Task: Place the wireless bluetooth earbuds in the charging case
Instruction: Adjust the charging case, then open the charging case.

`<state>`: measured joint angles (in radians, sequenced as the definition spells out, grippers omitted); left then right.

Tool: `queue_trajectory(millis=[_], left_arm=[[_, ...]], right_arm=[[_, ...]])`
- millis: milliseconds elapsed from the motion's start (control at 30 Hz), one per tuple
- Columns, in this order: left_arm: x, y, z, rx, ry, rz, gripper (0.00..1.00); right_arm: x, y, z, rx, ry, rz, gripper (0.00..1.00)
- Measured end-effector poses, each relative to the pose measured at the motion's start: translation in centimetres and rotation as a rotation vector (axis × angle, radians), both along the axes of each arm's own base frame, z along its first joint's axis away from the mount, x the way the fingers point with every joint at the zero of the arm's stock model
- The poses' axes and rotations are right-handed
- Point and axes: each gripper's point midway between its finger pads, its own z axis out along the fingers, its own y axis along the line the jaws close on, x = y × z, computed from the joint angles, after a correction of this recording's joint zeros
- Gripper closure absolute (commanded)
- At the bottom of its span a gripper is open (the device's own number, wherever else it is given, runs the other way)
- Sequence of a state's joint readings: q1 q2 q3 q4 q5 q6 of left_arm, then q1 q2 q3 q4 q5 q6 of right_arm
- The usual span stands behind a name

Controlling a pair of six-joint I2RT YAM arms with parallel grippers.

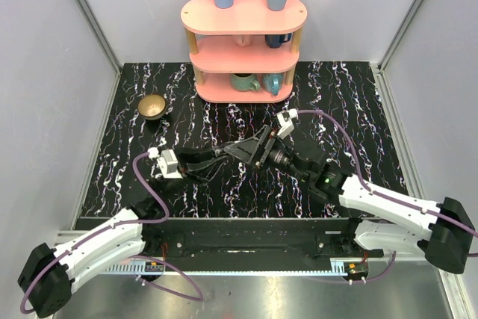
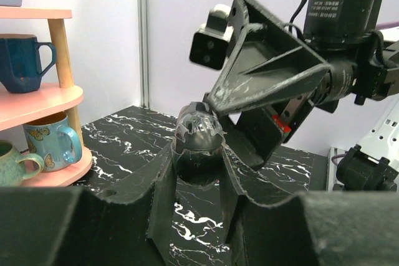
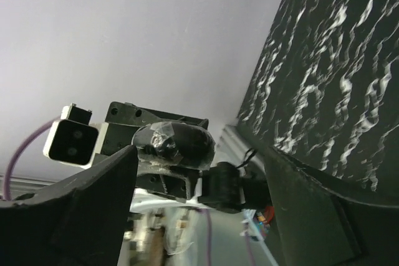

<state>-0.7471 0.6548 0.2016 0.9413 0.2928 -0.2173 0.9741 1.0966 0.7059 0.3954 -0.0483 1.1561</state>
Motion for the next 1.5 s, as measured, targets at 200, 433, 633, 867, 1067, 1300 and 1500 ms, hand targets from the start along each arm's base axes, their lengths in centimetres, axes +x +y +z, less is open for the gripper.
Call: queue_trajectory(millis=[200,433,633,867,1067,1300,1500], left_arm=[[-0.2,0.7,0.9,-0.030,-0.018,0.016,1.00],[-0.4,0.8,1.0,-0.036,-0.022,0.017,1.00],[-0.4,0.8,0.9,-0.035,-0.020,0.012,1.00],[-0.8,0.5,1.0,-0.036,-0.022,-0.011,1.00],[-1.0,0.3,0.9,-0.031,-0.028,-0.029,1.00],[-1.1,0.3,1.0,-0.032,-0.034,-0.034,1.00],[-1.4,0.3,1.1,-0.019,-0.049,-0.043,1.00]], right_arm=[[0.4,-2.3,3.2,-0.132,-0.239,-0.066,0.10],[0.2,-3.1,5.1,-0.281,-0.471,-0.040,0.12],[0.1,-2.3,2.7,-0.397,-0.497,0.038,0.14],[0.2,-2.0,0.7,-0.466,-0.488,0.072,0.12],[0.3,-2.0,0.8,-0.468,-0.491,0.069,0.11],[0.4,-2.1,1.0,-0.463,-0.493,0.061,0.09],[0.3,-2.2,1.3,-0.457,-0.492,0.050,0.09]])
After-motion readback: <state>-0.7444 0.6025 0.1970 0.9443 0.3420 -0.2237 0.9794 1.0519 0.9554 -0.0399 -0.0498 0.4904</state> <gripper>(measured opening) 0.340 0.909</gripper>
